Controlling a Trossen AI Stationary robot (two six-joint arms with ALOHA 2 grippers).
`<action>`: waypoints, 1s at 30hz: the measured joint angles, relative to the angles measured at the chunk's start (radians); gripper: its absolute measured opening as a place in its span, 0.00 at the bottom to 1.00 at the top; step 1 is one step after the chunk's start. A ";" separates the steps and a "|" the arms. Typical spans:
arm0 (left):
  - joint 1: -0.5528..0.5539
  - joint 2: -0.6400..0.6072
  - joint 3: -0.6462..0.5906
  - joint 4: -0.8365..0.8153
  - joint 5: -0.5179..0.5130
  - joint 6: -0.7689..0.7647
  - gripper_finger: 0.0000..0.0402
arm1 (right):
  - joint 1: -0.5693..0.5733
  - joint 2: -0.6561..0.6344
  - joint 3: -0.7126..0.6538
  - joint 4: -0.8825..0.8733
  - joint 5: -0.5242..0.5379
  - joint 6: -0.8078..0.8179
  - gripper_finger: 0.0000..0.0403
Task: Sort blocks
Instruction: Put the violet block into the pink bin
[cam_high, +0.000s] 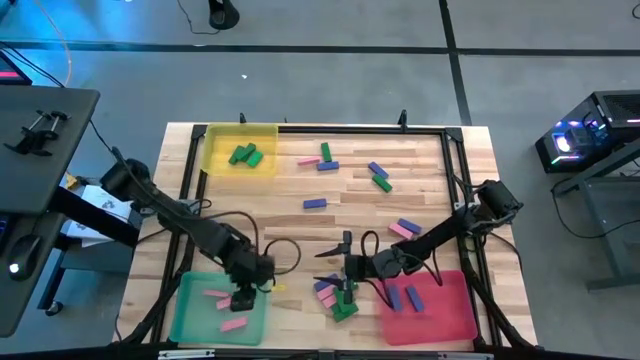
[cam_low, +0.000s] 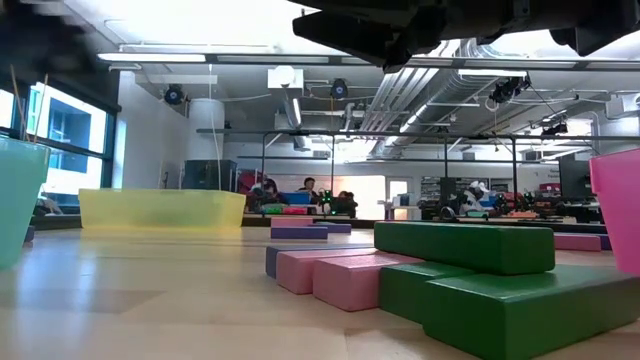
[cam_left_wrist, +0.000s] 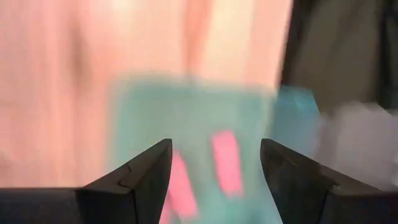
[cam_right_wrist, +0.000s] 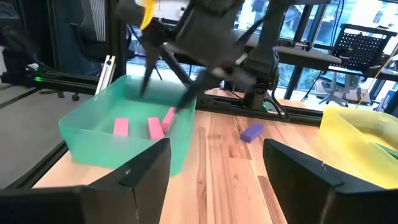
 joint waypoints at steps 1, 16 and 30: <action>0.003 -0.008 0.000 0.036 -0.085 0.043 0.57 | 0.003 -0.003 0.000 -0.010 0.001 0.000 0.60; 0.054 0.183 0.000 0.697 -0.651 0.568 0.57 | 0.112 -0.235 0.000 -0.619 0.081 0.266 0.60; 0.204 0.387 -0.003 0.821 -0.307 0.599 0.57 | 0.260 -0.290 0.000 -0.932 0.124 0.680 0.60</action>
